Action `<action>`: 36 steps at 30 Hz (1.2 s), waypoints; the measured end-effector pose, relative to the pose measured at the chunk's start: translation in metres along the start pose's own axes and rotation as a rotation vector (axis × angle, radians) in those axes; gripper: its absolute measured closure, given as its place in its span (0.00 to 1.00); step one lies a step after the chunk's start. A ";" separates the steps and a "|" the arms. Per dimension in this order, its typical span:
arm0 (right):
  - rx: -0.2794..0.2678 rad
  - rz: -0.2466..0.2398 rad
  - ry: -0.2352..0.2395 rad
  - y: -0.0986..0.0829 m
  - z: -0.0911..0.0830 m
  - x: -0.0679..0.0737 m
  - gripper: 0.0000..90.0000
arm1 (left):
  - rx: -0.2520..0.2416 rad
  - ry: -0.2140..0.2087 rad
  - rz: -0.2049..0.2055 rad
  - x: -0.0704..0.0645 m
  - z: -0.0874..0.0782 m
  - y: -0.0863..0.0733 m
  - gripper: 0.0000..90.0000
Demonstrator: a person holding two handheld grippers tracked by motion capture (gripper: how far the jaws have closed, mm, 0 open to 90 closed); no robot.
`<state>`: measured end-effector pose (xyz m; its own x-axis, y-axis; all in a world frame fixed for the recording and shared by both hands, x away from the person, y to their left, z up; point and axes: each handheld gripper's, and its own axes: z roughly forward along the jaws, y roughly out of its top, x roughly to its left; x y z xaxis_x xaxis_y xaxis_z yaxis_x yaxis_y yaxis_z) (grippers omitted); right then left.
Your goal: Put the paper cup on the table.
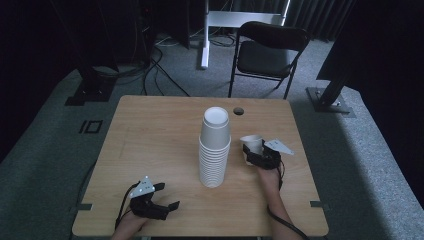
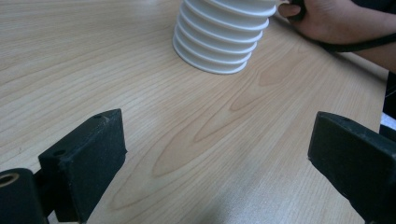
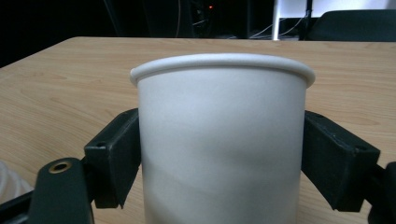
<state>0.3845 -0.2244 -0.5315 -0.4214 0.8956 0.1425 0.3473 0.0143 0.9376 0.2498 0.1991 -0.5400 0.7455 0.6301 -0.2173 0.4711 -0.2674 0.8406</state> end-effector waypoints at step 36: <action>0.086 -0.052 -0.003 -0.021 -0.042 0.006 0.13 | -0.014 0.079 -0.003 0.008 -0.002 -0.003 0.03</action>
<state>0.3398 -0.2380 -0.5371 -0.4383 0.8940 0.0932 0.3960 0.0990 0.9129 0.2536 0.2059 -0.5431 0.7047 0.6862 -0.1803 0.4659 -0.2560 0.8470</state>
